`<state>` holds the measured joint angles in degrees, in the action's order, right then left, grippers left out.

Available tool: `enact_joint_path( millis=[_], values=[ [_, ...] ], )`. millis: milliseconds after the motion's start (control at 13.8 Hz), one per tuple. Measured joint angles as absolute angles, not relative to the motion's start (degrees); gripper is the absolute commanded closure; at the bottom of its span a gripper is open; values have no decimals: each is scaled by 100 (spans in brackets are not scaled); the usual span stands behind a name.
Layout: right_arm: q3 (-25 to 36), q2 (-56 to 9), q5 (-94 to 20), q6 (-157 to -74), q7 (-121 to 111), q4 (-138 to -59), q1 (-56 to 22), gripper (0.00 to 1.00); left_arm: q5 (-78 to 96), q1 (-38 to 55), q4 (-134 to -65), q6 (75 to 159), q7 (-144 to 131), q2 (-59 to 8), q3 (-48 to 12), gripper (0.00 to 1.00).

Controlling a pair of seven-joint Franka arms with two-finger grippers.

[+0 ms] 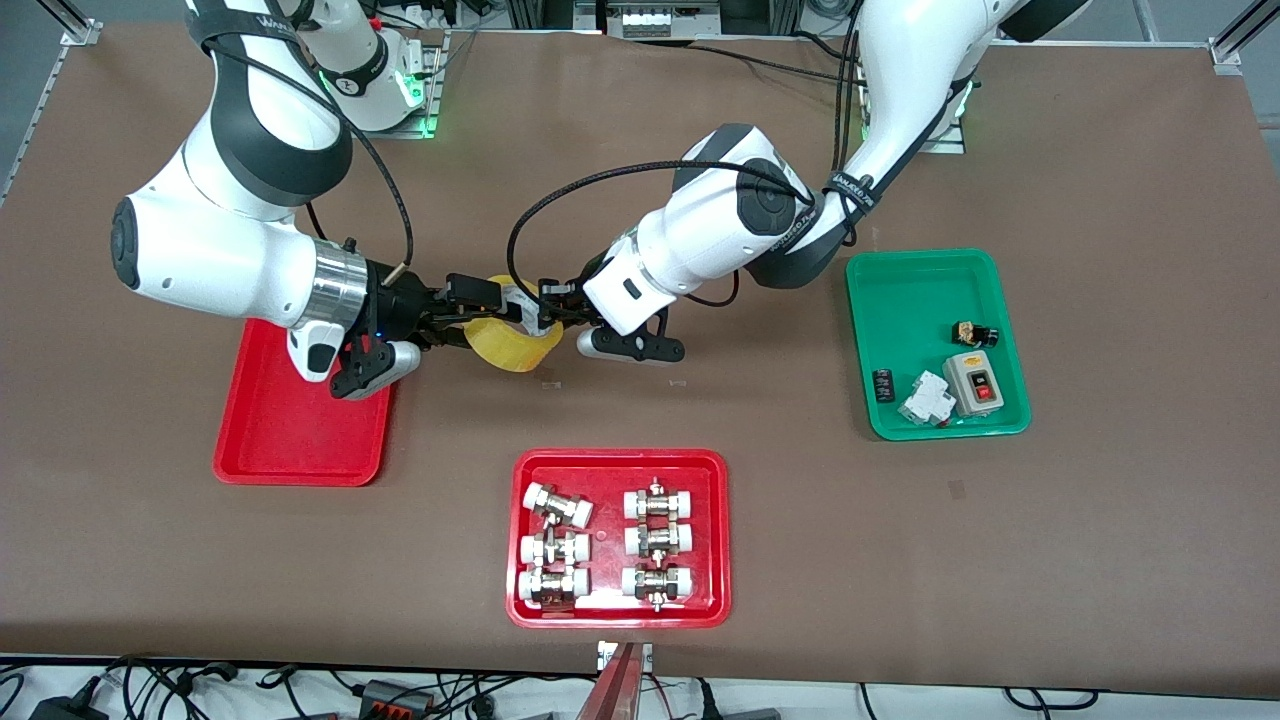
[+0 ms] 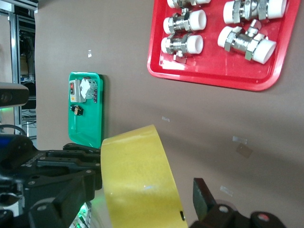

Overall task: Left arm passes tape to right arm into tray
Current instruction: 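Grasp the tape with the right gripper and open the left gripper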

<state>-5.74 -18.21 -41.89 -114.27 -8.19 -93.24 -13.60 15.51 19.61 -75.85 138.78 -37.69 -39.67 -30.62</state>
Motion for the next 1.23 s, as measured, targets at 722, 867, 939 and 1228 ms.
enact_joint_path(
  millis=[722, 867, 939, 1228],
  values=[
    [-553, -1824, -4190, -11426, -1188, -9293, -1357, 100, 1556, 1945, -7550, 13915, -3776, -3970, -3060, 0],
    [-534, -1831, -4189, -11426, -1188, -9293, -1357, 100, 1556, 1829, -7489, 13924, -3776, -3969, -3042, 0],
    [-528, -1833, -4189, -11426, -1188, -9293, -1357, 100, 1556, 1677, -7460, 13901, -3770, -3964, -3039, 0],
    [-478, -1861, -4175, -11418, -1228, -9312, -1183, 100, 1555, 581, -7308, 11834, -3295, -3584, -3053, 0]
  ],
)
